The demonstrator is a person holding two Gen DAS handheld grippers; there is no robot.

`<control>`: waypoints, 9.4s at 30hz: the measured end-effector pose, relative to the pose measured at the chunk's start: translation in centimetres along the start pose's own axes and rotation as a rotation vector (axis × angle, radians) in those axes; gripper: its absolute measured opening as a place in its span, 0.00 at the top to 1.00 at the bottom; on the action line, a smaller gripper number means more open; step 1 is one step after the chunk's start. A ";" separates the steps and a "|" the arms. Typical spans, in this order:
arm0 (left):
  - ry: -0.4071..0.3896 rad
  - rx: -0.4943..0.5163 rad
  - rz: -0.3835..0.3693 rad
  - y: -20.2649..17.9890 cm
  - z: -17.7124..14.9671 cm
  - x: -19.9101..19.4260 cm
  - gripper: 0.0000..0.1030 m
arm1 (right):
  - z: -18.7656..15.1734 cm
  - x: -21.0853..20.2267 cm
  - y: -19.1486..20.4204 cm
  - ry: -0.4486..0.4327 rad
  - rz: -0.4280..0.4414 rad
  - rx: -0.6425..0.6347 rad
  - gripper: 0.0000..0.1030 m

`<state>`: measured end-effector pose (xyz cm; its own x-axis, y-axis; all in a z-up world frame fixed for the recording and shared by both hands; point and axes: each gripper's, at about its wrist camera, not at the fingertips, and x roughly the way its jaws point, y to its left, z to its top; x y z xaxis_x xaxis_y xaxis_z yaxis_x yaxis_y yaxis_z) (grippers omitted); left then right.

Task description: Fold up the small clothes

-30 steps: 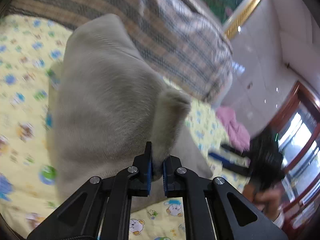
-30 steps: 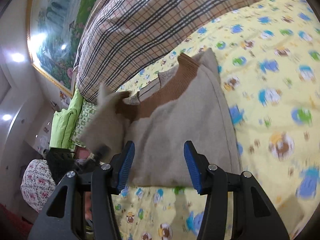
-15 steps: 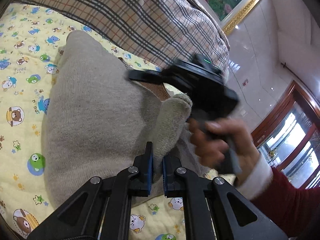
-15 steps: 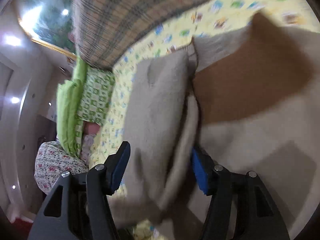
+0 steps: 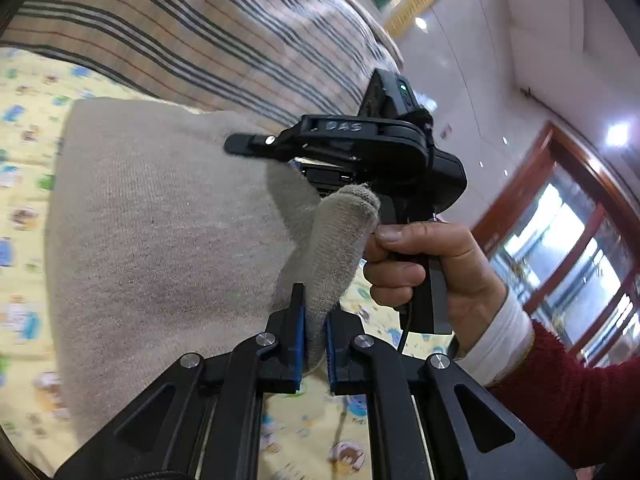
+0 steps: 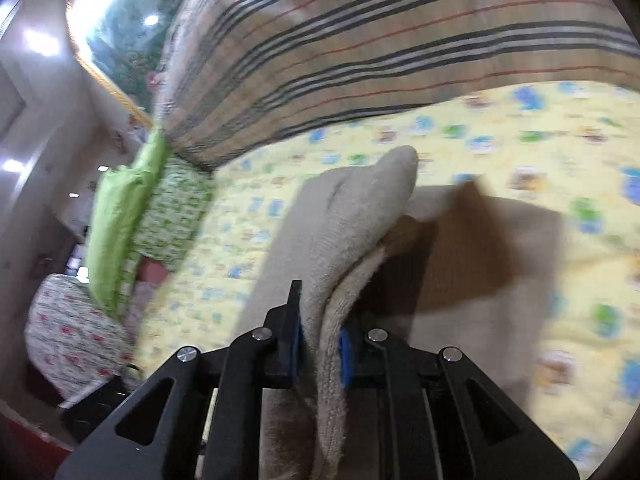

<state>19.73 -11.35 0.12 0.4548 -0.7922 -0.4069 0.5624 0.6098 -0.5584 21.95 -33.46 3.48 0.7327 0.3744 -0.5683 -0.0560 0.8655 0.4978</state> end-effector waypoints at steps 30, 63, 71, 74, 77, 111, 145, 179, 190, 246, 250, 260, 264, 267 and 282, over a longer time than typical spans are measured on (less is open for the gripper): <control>0.039 -0.154 0.123 2.0 -2.2 -4.8 0.20 | -7.6 -5.4 -6.8 -0.100 -0.099 0.177 0.38; 0.007 -0.253 0.129 10.7 2.9 -3.4 0.53 | -7.7 -0.8 -2.4 0.007 0.008 0.205 0.56; -0.058 -0.275 0.183 10.1 -0.8 -16.1 0.53 | -11.1 2.2 5.6 0.050 0.180 0.098 0.57; -0.061 -0.308 0.206 10.9 -2.5 -19.2 0.53 | -12.2 4.5 8.2 0.094 0.211 0.063 0.57; -0.032 -0.364 0.232 12.5 -4.9 -20.4 0.52 | -13.6 6.5 9.5 0.149 0.210 0.047 0.56; 0.017 -0.442 0.423 23.5 3.0 -15.6 0.60 | -8.1 4.7 9.4 0.041 -0.082 -0.089 0.90; -0.056 -0.104 0.439 3.6 -11.0 -25.7 0.52 | -22.0 -4.1 9.1 0.001 -0.062 0.060 0.56; -0.011 -0.294 0.617 7.6 -14.1 -21.5 0.91 | -23.8 -1.5 8.9 0.051 -0.235 -0.072 0.92; 0.026 -0.239 0.532 5.8 -14.5 -24.4 0.85 | -23.4 -4.5 9.3 0.013 -0.219 -0.023 0.83; 0.079 -0.154 0.411 6.6 -12.6 -20.0 0.79 | -24.4 -1.3 11.8 0.061 -0.250 -0.121 0.82; 0.068 -0.153 0.412 6.5 -12.9 -20.1 0.79 | -24.9 -2.1 11.2 0.031 -0.245 -0.112 0.82; 0.029 -0.187 0.431 6.1 -13.6 -20.5 0.79 | -26.0 -2.5 11.4 0.009 -0.276 -0.128 0.82; 0.015 -0.222 0.437 6.4 -13.7 -20.5 0.79 | -26.4 -2.8 11.3 0.002 -0.277 -0.117 0.82; 0.023 -0.202 0.459 5.8 -13.6 -20.6 0.77 | -26.5 -3.0 11.5 -0.003 -0.281 -0.108 0.81; 0.019 -0.096 0.645 1.4 -15.8 -23.2 0.28 | -30.1 -6.0 14.4 0.016 -0.349 -0.161 0.57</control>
<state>-0.94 7.45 -2.61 0.6677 -0.2692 -0.6941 0.1162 0.9586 -0.2600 -3.69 -13.25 -5.63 0.7158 0.0524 -0.6963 0.0881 0.9824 0.1645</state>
